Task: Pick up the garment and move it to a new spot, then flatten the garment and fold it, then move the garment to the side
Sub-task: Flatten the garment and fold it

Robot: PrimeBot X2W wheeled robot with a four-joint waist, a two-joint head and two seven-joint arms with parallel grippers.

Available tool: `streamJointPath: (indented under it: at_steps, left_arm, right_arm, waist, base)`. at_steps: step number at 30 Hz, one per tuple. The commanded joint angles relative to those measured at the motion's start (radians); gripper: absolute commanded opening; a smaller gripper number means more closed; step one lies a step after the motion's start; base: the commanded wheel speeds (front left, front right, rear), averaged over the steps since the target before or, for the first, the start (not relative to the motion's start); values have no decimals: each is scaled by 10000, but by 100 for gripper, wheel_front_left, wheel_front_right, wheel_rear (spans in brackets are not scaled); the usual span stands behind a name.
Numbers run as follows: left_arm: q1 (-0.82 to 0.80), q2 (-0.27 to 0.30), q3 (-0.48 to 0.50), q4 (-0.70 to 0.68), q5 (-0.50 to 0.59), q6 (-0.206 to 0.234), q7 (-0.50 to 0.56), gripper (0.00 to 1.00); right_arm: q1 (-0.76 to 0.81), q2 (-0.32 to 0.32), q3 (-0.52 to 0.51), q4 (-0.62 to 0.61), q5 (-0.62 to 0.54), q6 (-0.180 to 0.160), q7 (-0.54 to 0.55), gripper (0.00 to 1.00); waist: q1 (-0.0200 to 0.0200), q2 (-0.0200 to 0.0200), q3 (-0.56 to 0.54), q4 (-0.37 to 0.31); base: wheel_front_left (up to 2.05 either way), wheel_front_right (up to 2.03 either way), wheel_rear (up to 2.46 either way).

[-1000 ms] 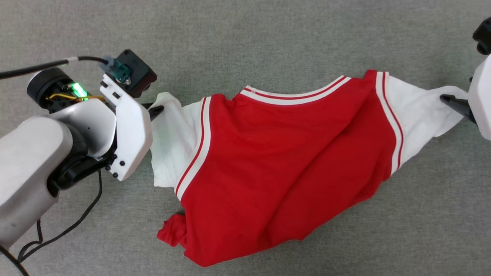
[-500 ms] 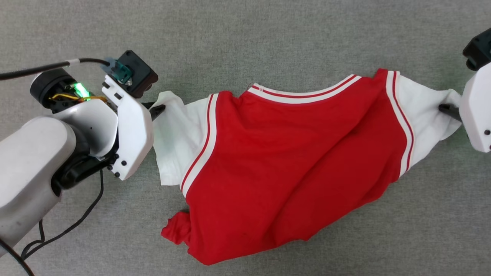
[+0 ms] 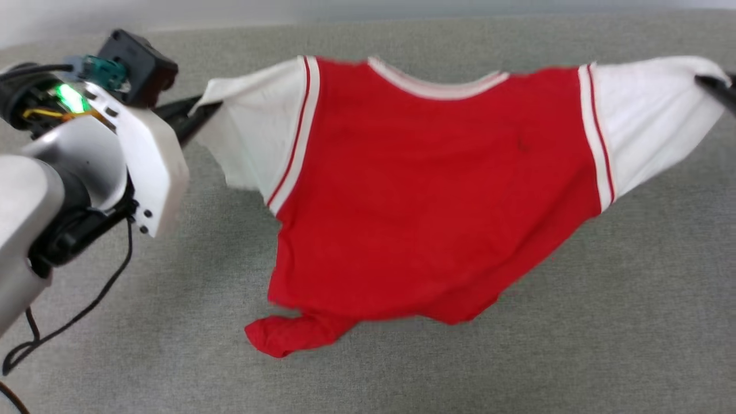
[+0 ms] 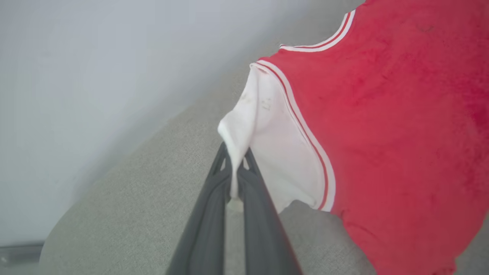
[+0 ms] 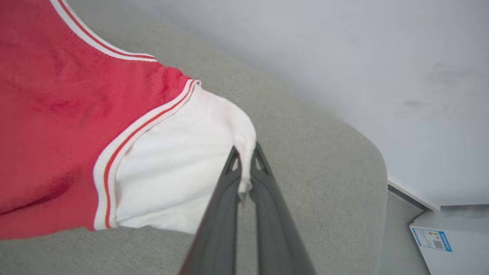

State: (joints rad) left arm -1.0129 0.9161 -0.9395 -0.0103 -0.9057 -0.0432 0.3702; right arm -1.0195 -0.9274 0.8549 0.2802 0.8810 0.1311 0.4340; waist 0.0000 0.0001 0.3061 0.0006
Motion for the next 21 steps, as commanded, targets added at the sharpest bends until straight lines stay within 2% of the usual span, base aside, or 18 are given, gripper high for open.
streamJointPath:
  at_steps: [1, 9, 15, 21]
  left_arm:
    - [-133, 68, 104, -64, 100, 73, -137, 0]
    - [-1461, -169, 929, -213, 627, 387, -792, 0]
    - [-3251, -816, 1462, 524, 1312, 520, -1097, 0]
    - [-5213, -1636, 1903, 1825, 1888, 434, -1602, 0]
  right_arm:
    - [-228, -100, -124, -56, 3, -6, -249, 0]
    - [-1358, -131, -916, -339, -527, -6, -1144, 0]
    - [-3015, 588, -1612, 78, -1396, -6, -1144, 0]
    - [-5104, 1514, -2286, 889, -2575, -6, -1338, 0]
  waist:
    - [0, -1, -185, -103]
    - [0, -1, 23, -171]
    - [0, -1, 794, -211]
    - [0, -1, 1713, -190]
  base:
    - [0, 0, 0]
    - [0, 0, 0]
    - [0, 0, 0]
    - [0, 0, 0]
